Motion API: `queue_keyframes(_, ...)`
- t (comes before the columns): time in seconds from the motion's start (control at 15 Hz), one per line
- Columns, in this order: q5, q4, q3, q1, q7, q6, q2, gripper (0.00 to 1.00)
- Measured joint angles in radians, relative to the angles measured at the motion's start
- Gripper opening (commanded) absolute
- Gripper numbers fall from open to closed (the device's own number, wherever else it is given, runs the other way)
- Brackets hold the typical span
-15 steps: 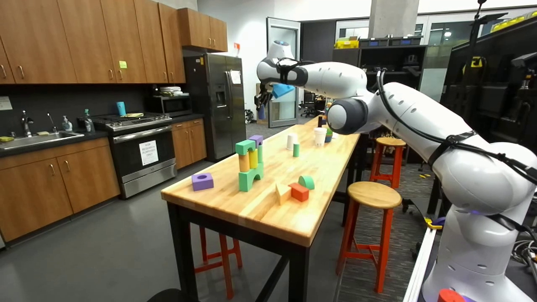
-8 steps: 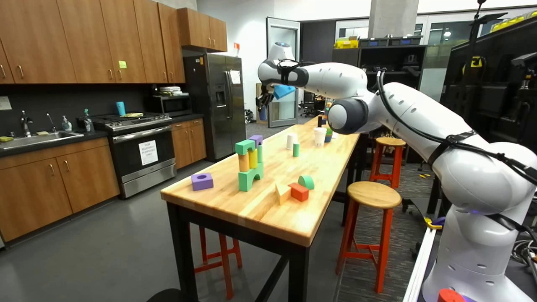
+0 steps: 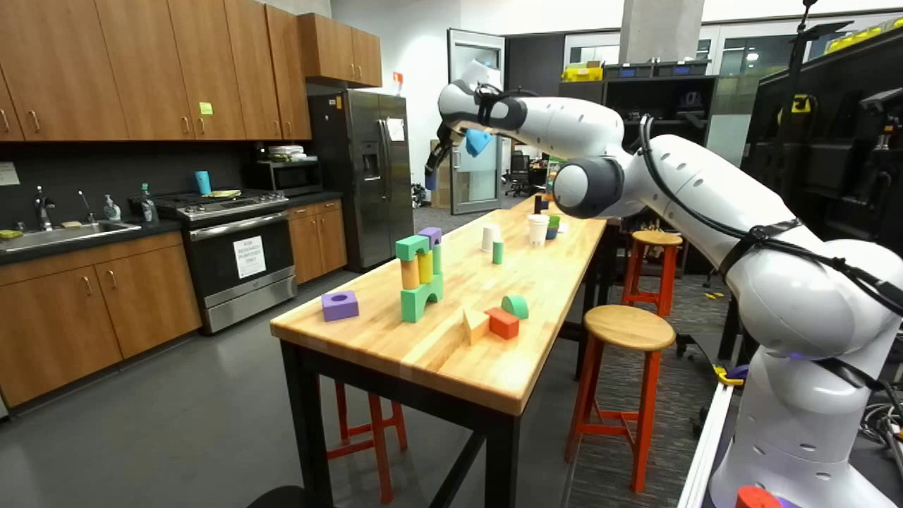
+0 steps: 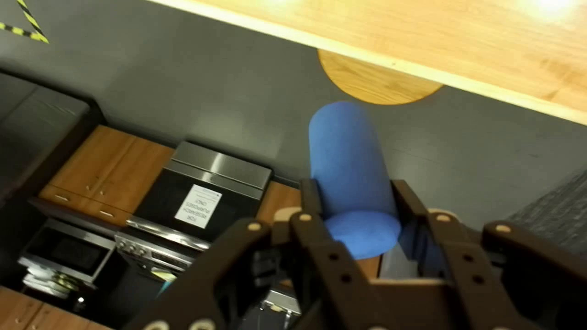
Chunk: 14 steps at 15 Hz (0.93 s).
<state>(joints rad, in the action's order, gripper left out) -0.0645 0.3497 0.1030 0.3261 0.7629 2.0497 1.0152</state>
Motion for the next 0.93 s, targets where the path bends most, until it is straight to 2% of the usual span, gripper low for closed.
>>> queue_keyframes(0.2, -0.042, -0.006, 0.038, 0.016, 0.164, -0.104, -0.071, 0.16)
queue_keyframes(0.47, -0.072, -0.007, 0.055, 0.029, 0.315, -0.332, -0.177, 0.16)
queue_keyframes(0.67, -0.074, -0.004, 0.055, 0.026, 0.350, -0.467, -0.224, 0.16)
queue_keyframes(0.93, -0.078, 0.013, 0.054, 0.019, 0.300, -0.606, -0.235, 0.16)
